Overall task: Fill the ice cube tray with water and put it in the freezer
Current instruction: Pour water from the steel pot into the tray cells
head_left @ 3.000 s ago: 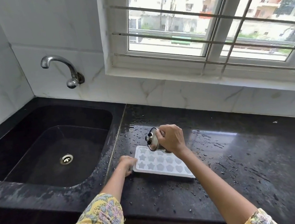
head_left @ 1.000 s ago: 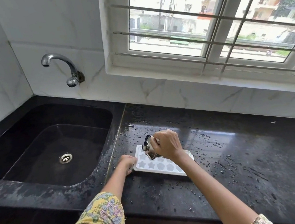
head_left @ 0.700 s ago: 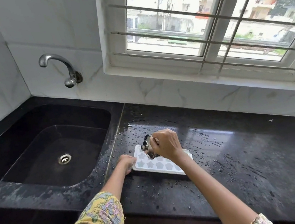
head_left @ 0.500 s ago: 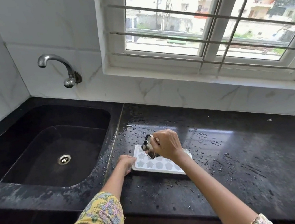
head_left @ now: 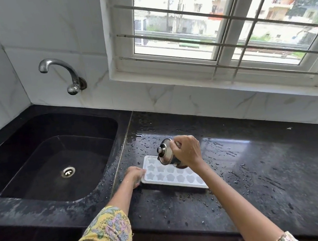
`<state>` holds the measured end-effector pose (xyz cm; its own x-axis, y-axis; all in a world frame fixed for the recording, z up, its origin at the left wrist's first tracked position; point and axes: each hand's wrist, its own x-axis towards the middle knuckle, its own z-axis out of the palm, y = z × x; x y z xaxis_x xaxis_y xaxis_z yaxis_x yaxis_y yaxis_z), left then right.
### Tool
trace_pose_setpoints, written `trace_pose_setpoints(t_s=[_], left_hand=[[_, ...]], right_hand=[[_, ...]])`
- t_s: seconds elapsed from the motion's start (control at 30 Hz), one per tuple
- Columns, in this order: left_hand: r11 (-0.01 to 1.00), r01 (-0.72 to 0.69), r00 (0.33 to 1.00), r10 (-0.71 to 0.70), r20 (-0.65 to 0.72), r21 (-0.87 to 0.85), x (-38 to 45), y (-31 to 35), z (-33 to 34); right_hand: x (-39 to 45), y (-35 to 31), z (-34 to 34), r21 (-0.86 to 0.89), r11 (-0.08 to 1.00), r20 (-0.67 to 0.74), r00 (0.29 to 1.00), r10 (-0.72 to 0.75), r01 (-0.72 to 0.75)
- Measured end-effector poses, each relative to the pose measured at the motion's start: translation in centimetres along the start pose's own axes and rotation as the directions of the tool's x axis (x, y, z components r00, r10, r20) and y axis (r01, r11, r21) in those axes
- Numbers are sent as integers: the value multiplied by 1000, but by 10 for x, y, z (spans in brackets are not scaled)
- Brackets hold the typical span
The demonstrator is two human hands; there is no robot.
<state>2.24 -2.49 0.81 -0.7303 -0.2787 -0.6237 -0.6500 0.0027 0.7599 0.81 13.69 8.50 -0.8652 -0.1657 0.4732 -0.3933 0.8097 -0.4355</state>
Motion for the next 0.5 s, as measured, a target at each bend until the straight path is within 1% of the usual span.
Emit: trace_pose_setpoints(t_s=[0.07,0.23,0.5], left_hand=[[1000,6,1000,-6,5,-8,-1,1,-1],[1000,16,1000,-16,3,-9,-3,2,0],[1000,24,999,-24,23,-1,-5,3,-2]], right_hand=[[-1,1,0,-26,999,-5,1000,-22,22],[-7,1,2,-112,983,22,989,-146,147],[-10,5,8,-169,964,37,978,-204,207]])
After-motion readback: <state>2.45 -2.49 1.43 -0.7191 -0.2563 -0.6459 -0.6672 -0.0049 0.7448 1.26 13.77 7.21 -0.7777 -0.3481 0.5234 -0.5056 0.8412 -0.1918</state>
